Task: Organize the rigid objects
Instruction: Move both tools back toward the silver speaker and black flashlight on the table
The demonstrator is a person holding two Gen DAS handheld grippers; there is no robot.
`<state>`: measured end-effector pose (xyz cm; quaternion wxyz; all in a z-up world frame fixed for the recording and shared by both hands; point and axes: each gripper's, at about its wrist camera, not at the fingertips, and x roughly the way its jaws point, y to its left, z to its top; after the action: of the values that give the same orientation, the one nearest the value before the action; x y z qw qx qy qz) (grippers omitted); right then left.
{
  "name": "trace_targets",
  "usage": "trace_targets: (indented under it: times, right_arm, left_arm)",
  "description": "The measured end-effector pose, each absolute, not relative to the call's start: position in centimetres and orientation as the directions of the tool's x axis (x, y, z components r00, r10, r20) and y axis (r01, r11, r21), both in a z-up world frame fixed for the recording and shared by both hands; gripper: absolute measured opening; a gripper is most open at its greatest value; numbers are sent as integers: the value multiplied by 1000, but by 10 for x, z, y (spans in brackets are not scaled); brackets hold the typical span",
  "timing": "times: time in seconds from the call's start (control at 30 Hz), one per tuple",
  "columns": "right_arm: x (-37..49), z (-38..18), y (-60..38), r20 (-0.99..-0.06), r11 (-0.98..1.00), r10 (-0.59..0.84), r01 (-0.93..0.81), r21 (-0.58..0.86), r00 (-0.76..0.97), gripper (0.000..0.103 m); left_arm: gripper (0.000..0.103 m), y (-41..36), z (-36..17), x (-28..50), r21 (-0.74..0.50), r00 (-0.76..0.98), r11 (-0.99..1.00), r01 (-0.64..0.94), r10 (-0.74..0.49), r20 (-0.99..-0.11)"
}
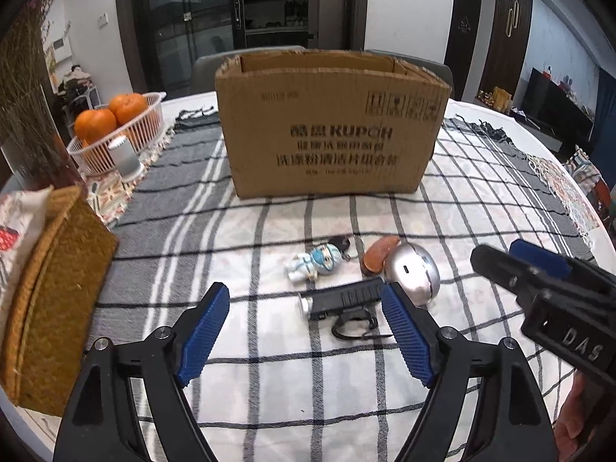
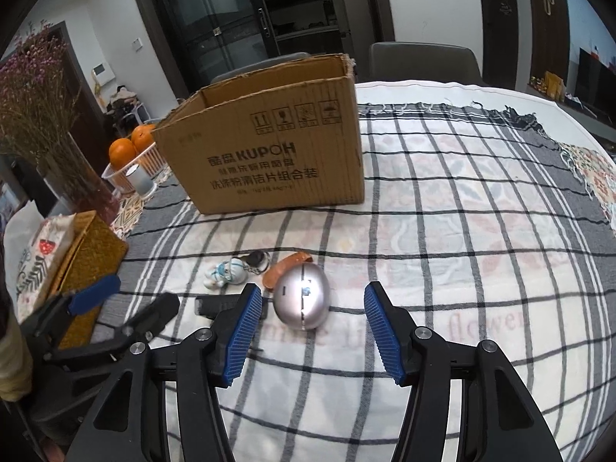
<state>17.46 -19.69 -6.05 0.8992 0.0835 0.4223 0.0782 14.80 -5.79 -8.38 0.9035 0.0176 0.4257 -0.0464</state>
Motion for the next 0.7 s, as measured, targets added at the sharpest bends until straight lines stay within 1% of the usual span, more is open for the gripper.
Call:
trace_targets:
  times: [0.2, 0.3, 0.5, 0.7]
  right_arm:
    - [177, -68, -199, -740, 968, 231, -70, 243, 632, 58]
    - [180, -73, -197, -737, 962, 256, -90, 257, 625, 63]
    - [191, -85, -192, -760, 961, 267, -100, 259, 593, 64]
    - [201, -95, -193, -779, 959, 269, -87, 268, 566, 64]
  left_arm:
    - [83, -62, -102, 151, -18, 636, 993, 121, -91, -766]
    - [84, -65, -110, 149, -14, 647, 990, 139, -102, -755]
    - [85, -70, -126, 153, -17, 650, 988, 154, -115, -751]
    - [85, -77, -136, 159, 1, 653, 988, 152, -100, -751]
